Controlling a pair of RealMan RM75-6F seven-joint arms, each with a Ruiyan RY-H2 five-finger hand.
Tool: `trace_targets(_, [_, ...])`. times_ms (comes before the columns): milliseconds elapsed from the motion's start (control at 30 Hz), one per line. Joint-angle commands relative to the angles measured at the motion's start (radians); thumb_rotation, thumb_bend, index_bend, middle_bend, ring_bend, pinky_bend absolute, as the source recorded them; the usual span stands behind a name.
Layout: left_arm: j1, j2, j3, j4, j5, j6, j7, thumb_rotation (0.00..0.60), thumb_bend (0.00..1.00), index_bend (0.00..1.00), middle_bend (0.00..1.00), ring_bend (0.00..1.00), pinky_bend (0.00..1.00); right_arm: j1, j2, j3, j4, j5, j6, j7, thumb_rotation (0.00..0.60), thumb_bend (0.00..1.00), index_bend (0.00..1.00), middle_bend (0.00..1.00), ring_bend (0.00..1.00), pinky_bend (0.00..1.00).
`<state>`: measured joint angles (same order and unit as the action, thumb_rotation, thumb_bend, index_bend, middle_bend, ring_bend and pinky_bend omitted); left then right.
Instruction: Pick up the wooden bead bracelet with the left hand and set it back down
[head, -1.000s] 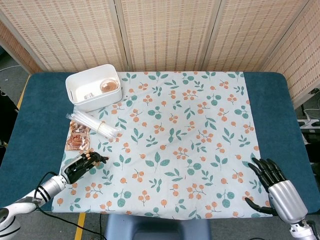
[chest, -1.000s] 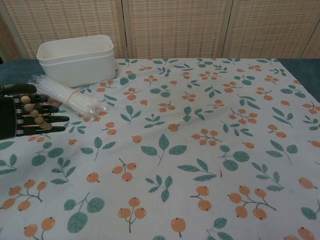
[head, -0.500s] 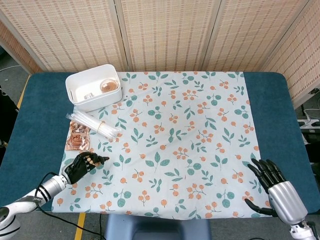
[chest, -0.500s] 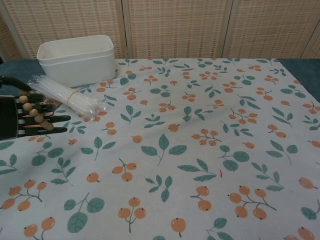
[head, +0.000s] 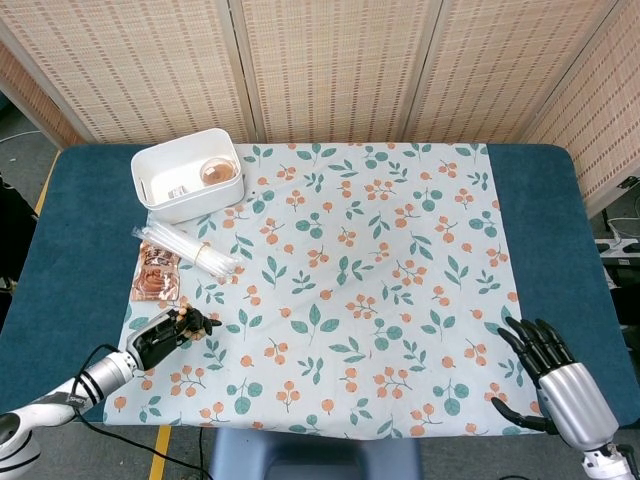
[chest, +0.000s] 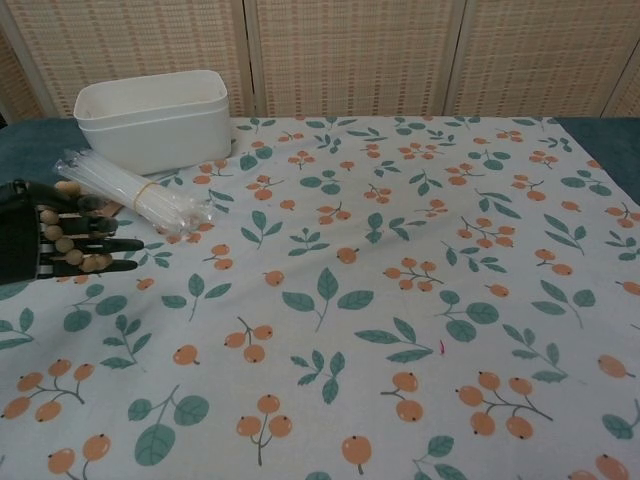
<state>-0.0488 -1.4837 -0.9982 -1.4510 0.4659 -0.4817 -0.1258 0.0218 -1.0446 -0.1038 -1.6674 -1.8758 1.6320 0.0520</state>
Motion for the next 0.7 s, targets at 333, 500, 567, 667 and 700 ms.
trace_targets(333, [0.016, -0.043, -0.037, 0.050, 0.025, -0.068, 0.144, 0.600, 0.95, 0.42, 0.38, 0.12, 0.00, 0.000, -0.001, 0.001, 0.001, 0.002, -0.003, -0.002, 0.409, 0.20, 0.00, 0.00, 0.00, 0.00])
trace_targets(500, [0.036, -0.103, -0.070, 0.090, 0.114, -0.058, 0.386, 0.600, 0.85, 0.35, 0.34, 0.11, 0.00, 0.000, -0.001, 0.000, 0.000, 0.000, -0.004, -0.002, 0.409, 0.20, 0.00, 0.00, 0.00, 0.00])
trace_targets(567, [0.042, -0.137, -0.075, 0.113, 0.151, -0.034, 0.483, 0.600, 0.82, 0.32, 0.34, 0.10, 0.00, 0.000, -0.001, -0.001, 0.000, -0.001, -0.006, -0.004, 0.411, 0.20, 0.00, 0.00, 0.00, 0.00])
trace_targets(667, [0.041, -0.173, -0.078, 0.140, 0.193, 0.000, 0.585, 0.600, 0.77, 0.29, 0.33, 0.10, 0.00, 0.001, -0.002, -0.002, -0.001, -0.002, -0.008, -0.004, 0.410, 0.20, 0.00, 0.00, 0.00, 0.00])
trace_targets(700, [0.041, -0.182, -0.079, 0.146, 0.205, 0.007, 0.613, 0.600, 0.76, 0.28, 0.33, 0.10, 0.00, 0.000, -0.001, -0.002, -0.001, -0.002, -0.007, -0.004, 0.410, 0.20, 0.00, 0.00, 0.00, 0.00])
